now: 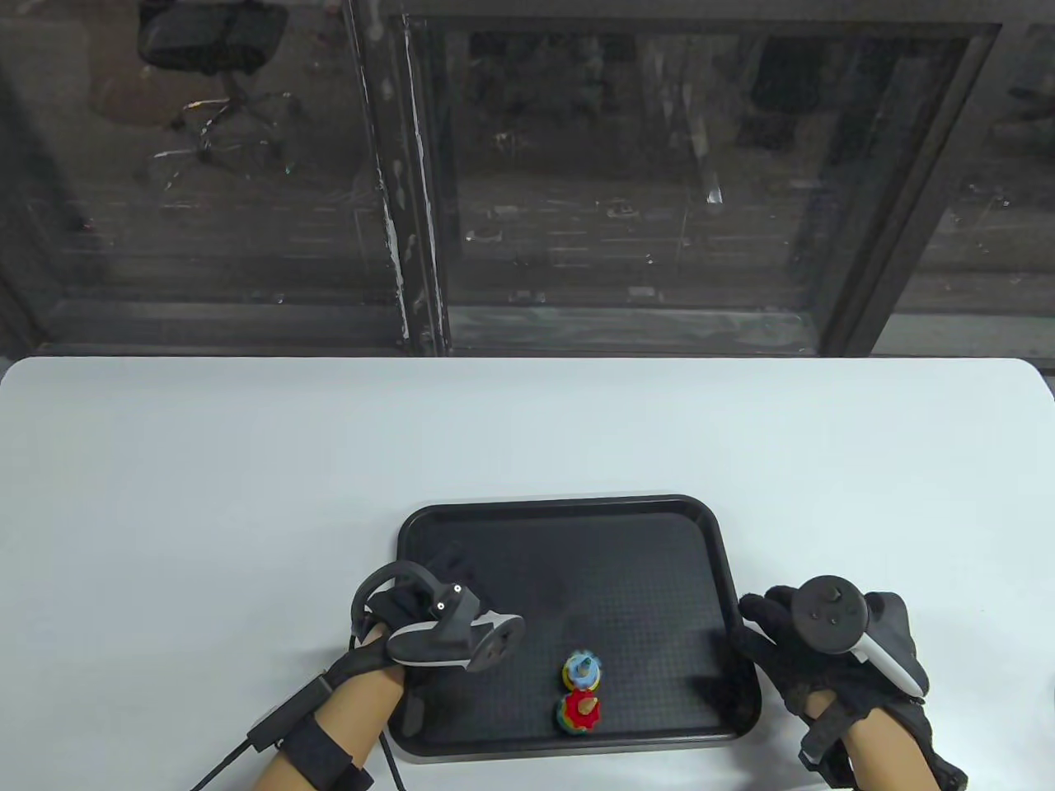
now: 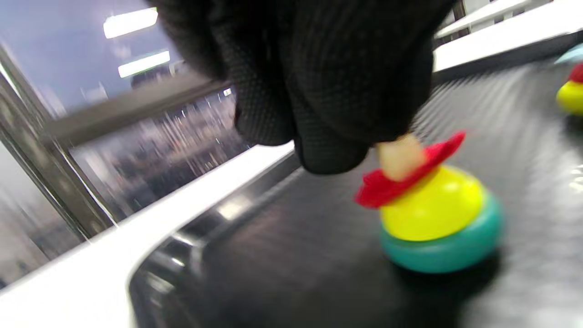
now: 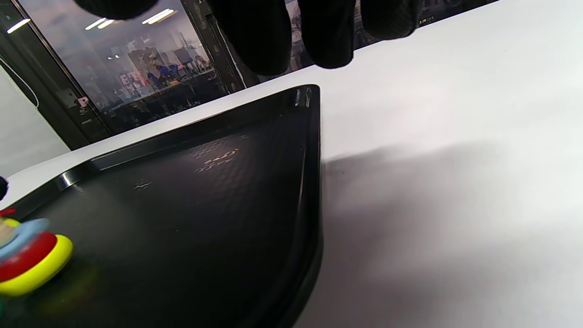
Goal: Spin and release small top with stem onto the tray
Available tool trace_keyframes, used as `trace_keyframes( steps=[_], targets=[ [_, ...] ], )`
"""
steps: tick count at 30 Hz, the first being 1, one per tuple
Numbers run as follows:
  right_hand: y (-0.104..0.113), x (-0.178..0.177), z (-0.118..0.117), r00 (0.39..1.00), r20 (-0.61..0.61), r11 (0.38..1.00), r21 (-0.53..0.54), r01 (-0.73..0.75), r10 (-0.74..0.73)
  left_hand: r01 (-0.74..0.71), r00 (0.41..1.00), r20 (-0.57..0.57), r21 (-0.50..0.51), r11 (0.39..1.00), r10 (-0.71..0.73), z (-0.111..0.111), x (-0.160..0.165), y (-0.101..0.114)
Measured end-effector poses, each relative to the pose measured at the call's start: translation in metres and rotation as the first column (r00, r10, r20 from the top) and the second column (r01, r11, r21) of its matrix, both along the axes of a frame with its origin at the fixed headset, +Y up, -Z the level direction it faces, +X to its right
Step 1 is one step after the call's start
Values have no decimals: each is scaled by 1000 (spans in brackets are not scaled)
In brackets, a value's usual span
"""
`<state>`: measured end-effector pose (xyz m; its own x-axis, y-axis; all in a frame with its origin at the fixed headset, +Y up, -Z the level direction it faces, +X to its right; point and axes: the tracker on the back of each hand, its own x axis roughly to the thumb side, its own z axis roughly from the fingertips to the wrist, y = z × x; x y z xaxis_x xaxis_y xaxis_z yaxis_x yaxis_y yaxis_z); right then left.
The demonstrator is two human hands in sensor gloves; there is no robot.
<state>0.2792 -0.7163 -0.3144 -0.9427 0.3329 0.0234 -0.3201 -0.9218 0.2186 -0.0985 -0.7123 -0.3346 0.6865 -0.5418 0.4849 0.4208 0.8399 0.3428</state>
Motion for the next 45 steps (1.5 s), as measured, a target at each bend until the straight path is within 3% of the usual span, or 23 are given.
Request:
trace_keyframes(
  steps=[1,3,5,7,10,18,25,28,32,45],
  targets=[
    [0,0,0,1000,-3,1000,0,-3,3,36,999,-37,97,995,-32,-3,0,-2],
    [0,-1,-1,1000,-4,1000,-3,-1,1,52,959,-281,74,996,-29,-17,-10,12],
    [1,-1,-1,1000,-6,1000,2,7,-7,-143,915,-365,108,984,173,-20,-32,36],
    [1,0,-1,1000,0,1000,6,4,-4,-275,864,-395,147,950,311,-13,-51,52],
    [2,3,-3,1000,17,1000,11,13,-13,-321,829,-415,197,926,375,4,-74,62],
    [6,1,0,999,35,997,72,-26,23,-567,661,-549,81,820,512,36,-109,60],
    [2,-5,-2,998,21,996,56,-64,63,-629,630,-540,66,775,558,41,-113,41],
    [0,-7,-5,997,17,997,34,-70,69,-643,638,-568,-21,766,520,38,-114,27],
    [-2,-9,-6,997,10,997,20,-81,81,-650,640,-571,-45,759,514,38,-114,19],
    [-5,-10,-9,995,8,994,-13,-104,104,-609,682,-567,-90,788,462,38,-109,9]
  ],
)
